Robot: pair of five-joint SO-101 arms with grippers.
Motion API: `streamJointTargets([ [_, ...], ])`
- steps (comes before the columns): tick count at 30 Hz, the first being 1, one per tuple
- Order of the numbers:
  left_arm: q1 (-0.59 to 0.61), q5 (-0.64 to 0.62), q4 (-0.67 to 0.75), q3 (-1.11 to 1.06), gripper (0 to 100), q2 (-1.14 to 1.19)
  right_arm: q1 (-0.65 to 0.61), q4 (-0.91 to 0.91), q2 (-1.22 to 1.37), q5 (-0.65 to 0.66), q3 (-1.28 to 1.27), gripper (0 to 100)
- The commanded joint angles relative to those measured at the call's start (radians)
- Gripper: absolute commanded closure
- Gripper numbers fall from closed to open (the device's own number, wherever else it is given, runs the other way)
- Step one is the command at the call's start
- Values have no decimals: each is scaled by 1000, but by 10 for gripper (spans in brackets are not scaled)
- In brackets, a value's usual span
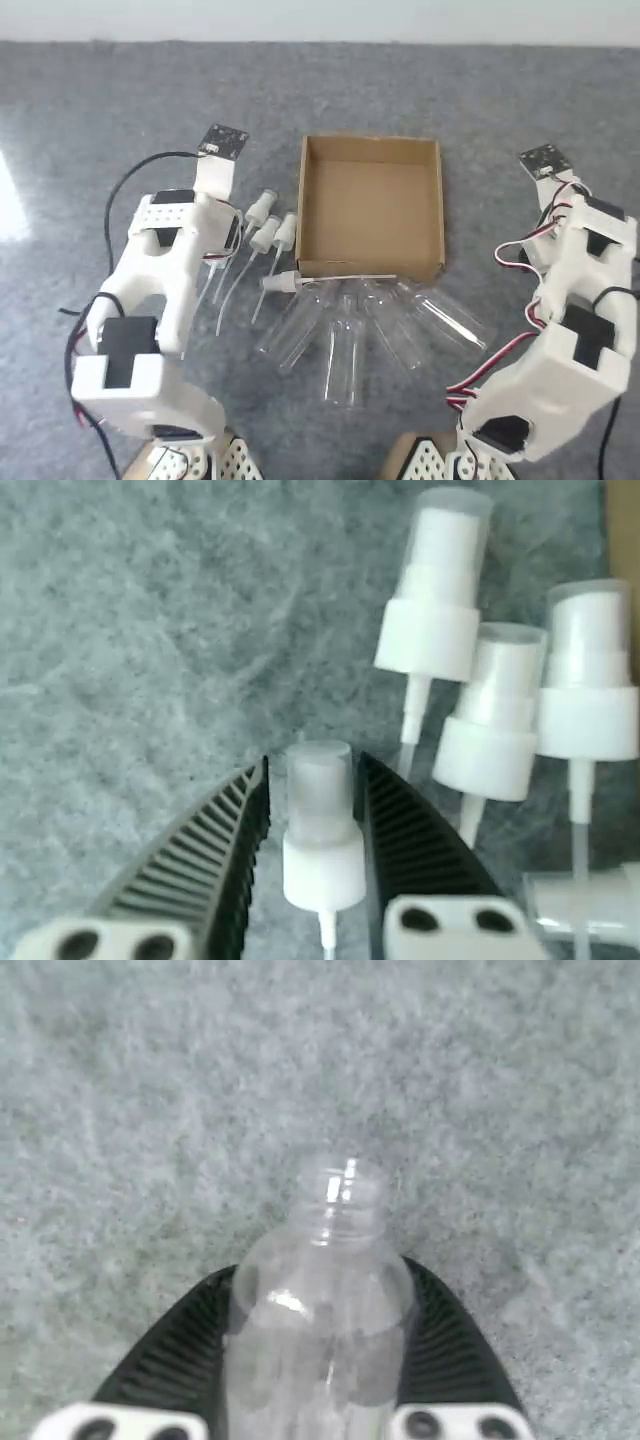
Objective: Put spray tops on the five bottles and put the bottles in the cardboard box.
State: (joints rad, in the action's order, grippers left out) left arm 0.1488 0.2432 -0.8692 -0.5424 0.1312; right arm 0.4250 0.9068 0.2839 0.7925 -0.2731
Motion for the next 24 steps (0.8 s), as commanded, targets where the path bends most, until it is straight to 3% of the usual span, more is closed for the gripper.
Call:
streamJointTargets([
  [1,0,12,15,21,891,-11,-10,10,-77,-3,3,827],
  [7,0,12,9,12,988,-21,-12,16,-82,2,5,825],
  [16,2,2,-87,87,988,-23,-16,62,-137,-41,34,820],
  [24,-3,-48,-126,142,988,-23,-51,150,-208,-71,46,716],
])
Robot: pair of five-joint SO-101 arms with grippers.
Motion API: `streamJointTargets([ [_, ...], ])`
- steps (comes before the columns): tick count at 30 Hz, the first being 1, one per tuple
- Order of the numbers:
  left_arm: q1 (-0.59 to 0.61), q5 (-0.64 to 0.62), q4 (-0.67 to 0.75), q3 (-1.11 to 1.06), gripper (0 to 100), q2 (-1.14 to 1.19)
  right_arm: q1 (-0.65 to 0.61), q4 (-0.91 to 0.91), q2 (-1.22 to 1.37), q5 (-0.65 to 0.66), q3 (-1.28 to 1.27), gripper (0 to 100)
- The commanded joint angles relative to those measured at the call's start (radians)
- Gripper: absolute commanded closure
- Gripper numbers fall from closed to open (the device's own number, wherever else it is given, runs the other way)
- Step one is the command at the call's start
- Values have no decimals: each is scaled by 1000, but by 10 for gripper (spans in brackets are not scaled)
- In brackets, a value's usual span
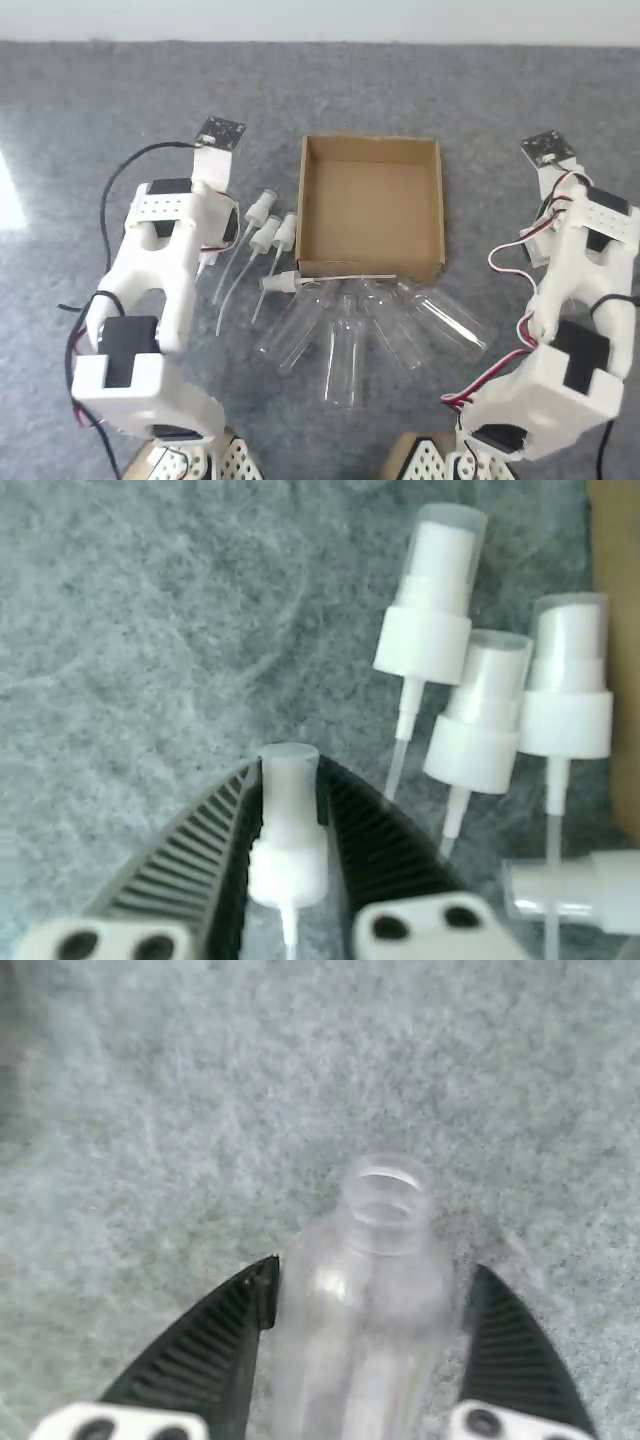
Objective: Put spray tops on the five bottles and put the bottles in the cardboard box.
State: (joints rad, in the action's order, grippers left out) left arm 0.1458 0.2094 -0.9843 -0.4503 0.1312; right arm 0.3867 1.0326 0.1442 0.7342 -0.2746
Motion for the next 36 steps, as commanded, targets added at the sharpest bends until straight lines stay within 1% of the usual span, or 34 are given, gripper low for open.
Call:
streamJointTargets([
  [1,2,-14,-11,50,988,-23,-16,25,-64,-12,48,716],
  [6,3,-11,-11,44,988,-23,-18,19,-39,-12,57,714],
  [9,2,-15,-11,47,988,-23,-18,22,-12,-12,130,714],
  [12,5,-21,-8,48,988,-25,-25,61,56,-5,239,714],
  [14,5,-46,-2,51,988,-25,-36,124,117,46,304,714],
  [16,5,-52,17,48,988,-35,-42,163,166,61,345,715],
  [22,3,-52,26,2,987,-120,-19,176,203,63,367,716],
  [24,8,-55,40,-22,954,-144,-16,176,203,64,367,716],
  [28,63,-55,103,-67,852,-187,-16,177,205,66,365,716],
  [31,81,-54,103,-76,840,-189,-21,177,203,66,365,716],
  [36,64,-20,77,-68,840,-123,-24,177,202,66,367,716],
])
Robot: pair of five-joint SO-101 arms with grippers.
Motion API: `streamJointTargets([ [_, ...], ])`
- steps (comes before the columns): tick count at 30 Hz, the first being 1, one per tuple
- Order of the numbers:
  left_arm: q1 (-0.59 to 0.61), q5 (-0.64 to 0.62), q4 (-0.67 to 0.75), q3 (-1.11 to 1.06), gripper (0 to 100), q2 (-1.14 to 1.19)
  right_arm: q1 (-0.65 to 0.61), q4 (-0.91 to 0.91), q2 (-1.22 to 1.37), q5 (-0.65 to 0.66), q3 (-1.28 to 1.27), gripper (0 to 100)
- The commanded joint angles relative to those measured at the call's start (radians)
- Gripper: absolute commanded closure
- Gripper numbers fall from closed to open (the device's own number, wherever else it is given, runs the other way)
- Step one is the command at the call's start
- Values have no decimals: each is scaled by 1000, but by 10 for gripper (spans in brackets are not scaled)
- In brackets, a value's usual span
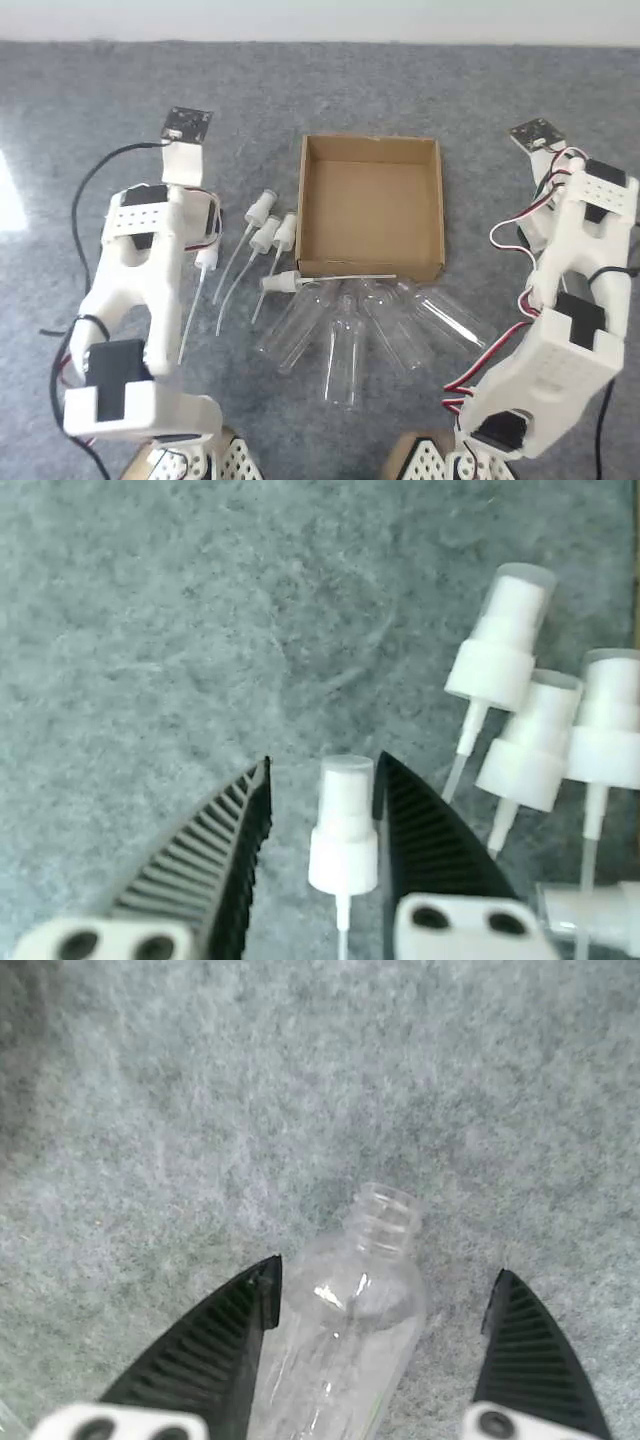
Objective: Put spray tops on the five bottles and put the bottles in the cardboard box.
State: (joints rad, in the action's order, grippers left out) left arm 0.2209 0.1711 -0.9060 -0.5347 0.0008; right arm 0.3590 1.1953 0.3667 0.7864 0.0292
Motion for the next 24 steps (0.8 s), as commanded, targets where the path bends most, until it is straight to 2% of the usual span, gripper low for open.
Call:
streamJointTargets([
  [1,-14,21,-2,18,840,31,4,15,-21,14,63,716],
  [5,-18,23,21,21,844,127,7,15,-21,14,63,716],
  [13,-35,25,11,10,982,114,10,15,-21,14,63,716],
  [16,-43,20,5,4,990,43,10,15,-19,14,63,716],
  [24,-41,-23,-161,-13,989,-347,4,15,-21,11,69,714],
])
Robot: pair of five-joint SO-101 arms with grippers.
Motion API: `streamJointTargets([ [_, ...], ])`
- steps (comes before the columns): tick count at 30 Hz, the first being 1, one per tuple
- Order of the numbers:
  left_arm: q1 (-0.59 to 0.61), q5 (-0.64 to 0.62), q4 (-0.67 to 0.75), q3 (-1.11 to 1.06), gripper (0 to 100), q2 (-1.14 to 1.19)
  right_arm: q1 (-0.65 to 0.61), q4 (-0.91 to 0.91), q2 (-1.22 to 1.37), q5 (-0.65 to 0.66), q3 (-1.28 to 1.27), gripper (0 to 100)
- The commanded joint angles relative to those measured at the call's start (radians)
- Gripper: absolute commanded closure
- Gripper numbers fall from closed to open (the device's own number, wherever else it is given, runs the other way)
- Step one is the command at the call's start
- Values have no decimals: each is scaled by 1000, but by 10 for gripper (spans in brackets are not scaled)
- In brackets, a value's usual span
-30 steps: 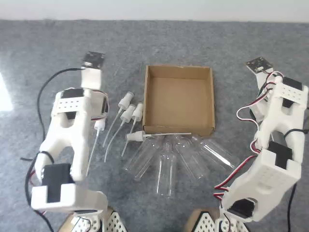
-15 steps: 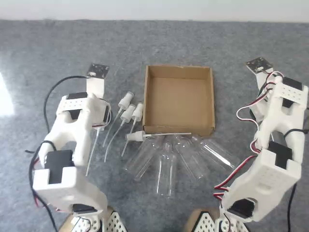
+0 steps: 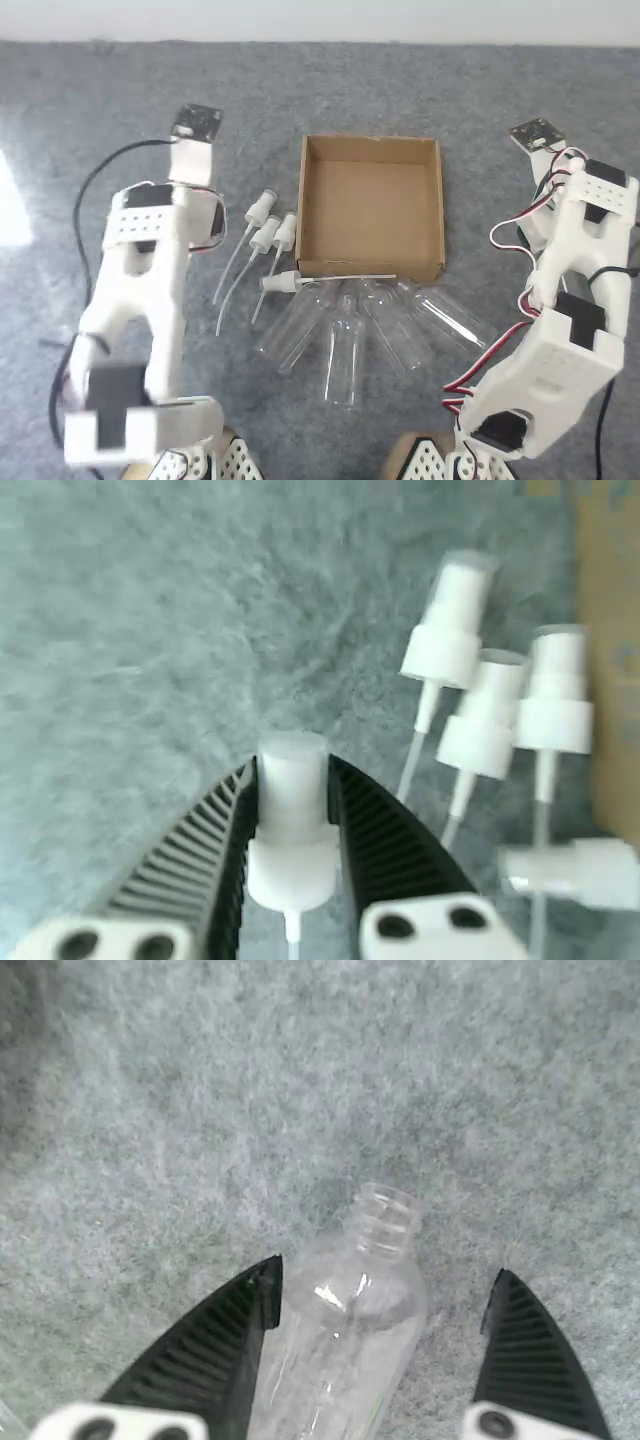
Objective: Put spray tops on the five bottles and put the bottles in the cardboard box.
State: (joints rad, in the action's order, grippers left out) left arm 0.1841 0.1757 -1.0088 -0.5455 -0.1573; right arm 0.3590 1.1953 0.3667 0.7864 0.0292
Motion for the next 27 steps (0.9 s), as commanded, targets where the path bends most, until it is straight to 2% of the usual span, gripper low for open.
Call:
streamJointTargets([
  [1,-6,-34,-71,-18,989,-239,2,15,-22,11,69,714],
  [8,-55,-49,-71,-186,988,-489,-12,93,-15,8,78,716],
  [15,-58,-49,-71,-214,988,-535,18,88,-12,9,43,719],
  [20,-58,-49,-72,-220,988,-535,24,47,39,8,40,816],
  [25,-58,-48,-75,-220,988,-537,22,47,53,8,48,831],
  [27,-58,-49,-75,-219,988,-542,22,56,47,6,81,884],
])
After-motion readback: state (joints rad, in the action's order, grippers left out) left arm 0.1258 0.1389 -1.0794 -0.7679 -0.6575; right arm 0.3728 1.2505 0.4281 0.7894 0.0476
